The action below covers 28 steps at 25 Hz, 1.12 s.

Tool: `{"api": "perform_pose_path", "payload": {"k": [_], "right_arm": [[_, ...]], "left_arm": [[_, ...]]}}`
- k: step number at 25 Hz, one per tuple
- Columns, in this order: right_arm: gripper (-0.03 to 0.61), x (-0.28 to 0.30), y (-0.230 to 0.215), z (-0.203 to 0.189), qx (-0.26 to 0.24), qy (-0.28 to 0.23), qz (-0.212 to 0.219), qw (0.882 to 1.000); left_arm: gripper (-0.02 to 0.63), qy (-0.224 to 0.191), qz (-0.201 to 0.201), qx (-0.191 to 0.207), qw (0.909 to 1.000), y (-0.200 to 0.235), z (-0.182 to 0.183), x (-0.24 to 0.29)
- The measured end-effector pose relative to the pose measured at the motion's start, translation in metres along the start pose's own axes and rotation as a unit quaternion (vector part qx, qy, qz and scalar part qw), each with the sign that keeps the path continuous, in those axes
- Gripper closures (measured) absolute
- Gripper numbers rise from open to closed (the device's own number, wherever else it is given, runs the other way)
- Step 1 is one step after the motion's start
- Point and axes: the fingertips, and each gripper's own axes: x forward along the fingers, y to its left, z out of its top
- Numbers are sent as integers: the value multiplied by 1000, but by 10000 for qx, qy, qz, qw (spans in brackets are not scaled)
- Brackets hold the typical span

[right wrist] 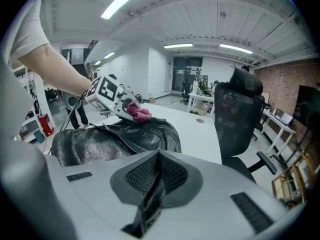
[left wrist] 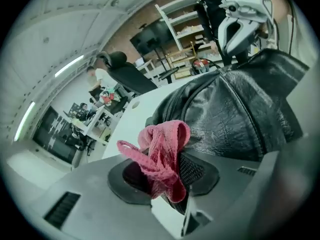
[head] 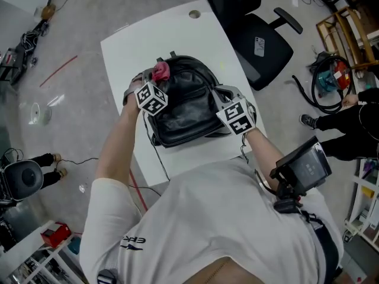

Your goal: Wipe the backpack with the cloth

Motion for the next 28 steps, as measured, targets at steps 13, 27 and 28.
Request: {"api": "perform_pose_path", "payload": {"k": [13, 27, 28], "right_arm": [[575, 1, -1, 5, 3, -43, -16, 10000], [575, -14, 21, 11, -138, -140, 126, 9997], [575, -16, 23, 13, -144, -151, 137, 9997]], "left_arm": [[477, 688, -402, 607, 9950, -14, -15, 18], [477, 491, -140, -1053, 9931, -24, -61, -51], [477, 522, -176, -1207, 9912, -29, -68, -56]]}}
